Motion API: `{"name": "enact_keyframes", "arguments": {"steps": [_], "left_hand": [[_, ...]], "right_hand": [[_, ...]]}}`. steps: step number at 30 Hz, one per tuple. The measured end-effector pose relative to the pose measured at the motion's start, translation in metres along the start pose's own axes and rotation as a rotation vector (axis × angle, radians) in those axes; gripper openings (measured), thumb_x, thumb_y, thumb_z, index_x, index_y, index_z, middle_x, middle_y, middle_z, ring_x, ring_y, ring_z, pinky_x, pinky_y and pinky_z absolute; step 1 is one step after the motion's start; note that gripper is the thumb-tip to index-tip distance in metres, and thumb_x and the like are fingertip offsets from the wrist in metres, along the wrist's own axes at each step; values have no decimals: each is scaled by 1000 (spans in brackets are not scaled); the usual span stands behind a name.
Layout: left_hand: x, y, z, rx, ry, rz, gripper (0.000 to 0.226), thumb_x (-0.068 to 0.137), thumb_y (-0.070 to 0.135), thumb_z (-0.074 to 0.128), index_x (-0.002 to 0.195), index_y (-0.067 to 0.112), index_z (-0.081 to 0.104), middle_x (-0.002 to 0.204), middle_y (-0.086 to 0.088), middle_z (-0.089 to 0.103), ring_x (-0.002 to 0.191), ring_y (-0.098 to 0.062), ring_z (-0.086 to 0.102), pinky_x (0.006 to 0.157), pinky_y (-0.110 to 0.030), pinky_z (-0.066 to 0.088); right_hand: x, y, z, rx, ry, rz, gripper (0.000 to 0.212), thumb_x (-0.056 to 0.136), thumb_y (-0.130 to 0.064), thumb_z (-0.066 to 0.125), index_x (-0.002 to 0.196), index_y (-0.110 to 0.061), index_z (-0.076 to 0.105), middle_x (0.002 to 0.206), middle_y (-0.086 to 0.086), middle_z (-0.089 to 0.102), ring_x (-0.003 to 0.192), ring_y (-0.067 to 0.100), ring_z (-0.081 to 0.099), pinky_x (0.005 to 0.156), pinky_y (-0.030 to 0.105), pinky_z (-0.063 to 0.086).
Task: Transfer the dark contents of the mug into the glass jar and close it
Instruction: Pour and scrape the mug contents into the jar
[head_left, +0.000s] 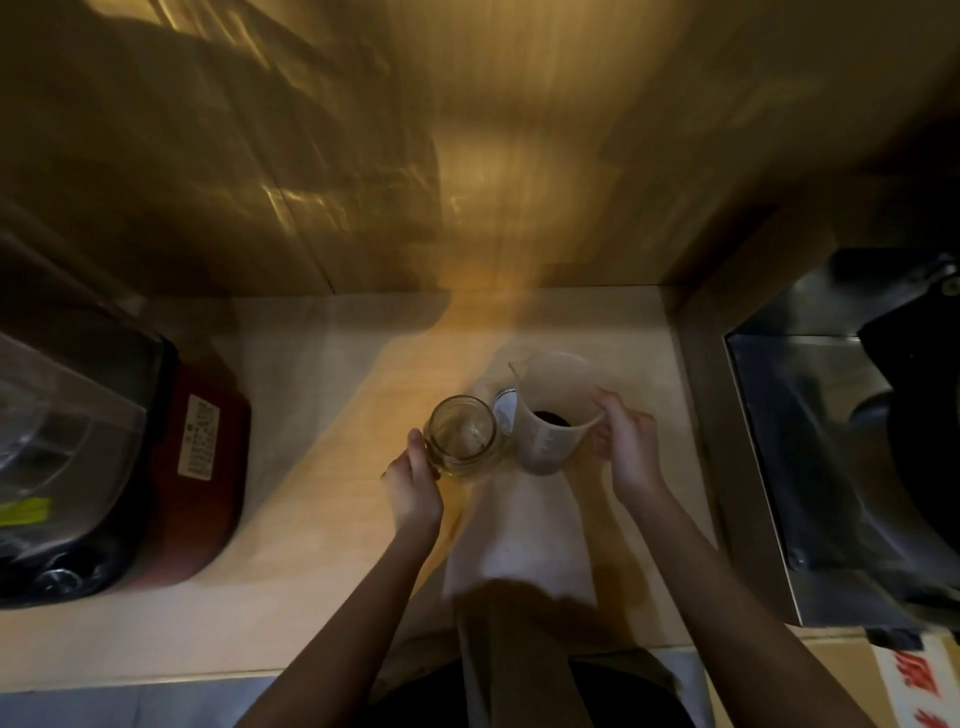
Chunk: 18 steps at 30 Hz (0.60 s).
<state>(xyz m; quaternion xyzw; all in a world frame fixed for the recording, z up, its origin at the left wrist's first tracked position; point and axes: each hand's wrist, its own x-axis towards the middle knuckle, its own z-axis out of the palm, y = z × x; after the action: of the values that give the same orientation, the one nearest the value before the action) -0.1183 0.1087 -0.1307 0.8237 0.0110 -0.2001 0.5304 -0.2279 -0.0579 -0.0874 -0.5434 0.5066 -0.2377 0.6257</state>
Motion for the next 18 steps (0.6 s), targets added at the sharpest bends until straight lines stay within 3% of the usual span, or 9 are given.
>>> {"name": "enact_keyframes", "arguments": {"steps": [5, 9, 11, 14, 16, 18], "left_hand": [[4, 13, 4, -1, 49, -20, 54, 95, 39, 29, 57, 5, 45, 57, -14, 47, 55, -23, 40, 54, -33, 28], [7, 33, -1, 1, 39, 26, 51, 95, 37, 32, 54, 8, 44, 55, -11, 46, 55, -22, 40, 54, -34, 29], [10, 44, -7, -14, 32, 55, 51, 94, 38, 35, 58, 5, 49, 59, -15, 48, 58, -24, 42, 59, -34, 34], [13, 65, -19, -62, 5, 114, 48, 91, 37, 42, 53, 9, 48, 56, -14, 46, 57, -24, 41, 59, -36, 35], [11, 84, -29, -87, -46, 152, 45, 90, 34, 46, 54, 8, 50, 56, -13, 46, 56, -23, 41, 60, -34, 35], [8, 102, -38, -74, -63, 199, 42, 89, 31, 49, 56, 5, 55, 57, -14, 49, 56, -22, 43, 61, -34, 37]], "right_hand": [[3, 0, -7, -45, -21, -53, 48, 89, -23, 61, 46, -13, 42, 39, -9, 37, 44, 12, 37, 51, 26, 32], [-1, -14, -11, -37, -52, -149, 65, 82, -43, 62, 72, 21, 55, 63, 36, 50, 65, 23, 52, 66, 36, 43], [-3, -26, -12, -38, -48, -190, 60, 90, -39, 57, 65, 16, 57, 58, 27, 51, 60, 17, 54, 65, 32, 43], [-2, -52, -13, -76, -27, -254, 55, 97, -27, 50, 44, -14, 44, 42, -4, 41, 40, 2, 41, 56, 26, 35], [0, -69, -14, -100, -20, -309, 55, 96, -26, 51, 43, -13, 43, 42, -2, 40, 42, 7, 41, 58, 28, 35], [-1, -90, -16, -124, -47, -385, 56, 94, -30, 53, 49, 2, 49, 51, 14, 43, 51, 19, 44, 61, 31, 38]]}}
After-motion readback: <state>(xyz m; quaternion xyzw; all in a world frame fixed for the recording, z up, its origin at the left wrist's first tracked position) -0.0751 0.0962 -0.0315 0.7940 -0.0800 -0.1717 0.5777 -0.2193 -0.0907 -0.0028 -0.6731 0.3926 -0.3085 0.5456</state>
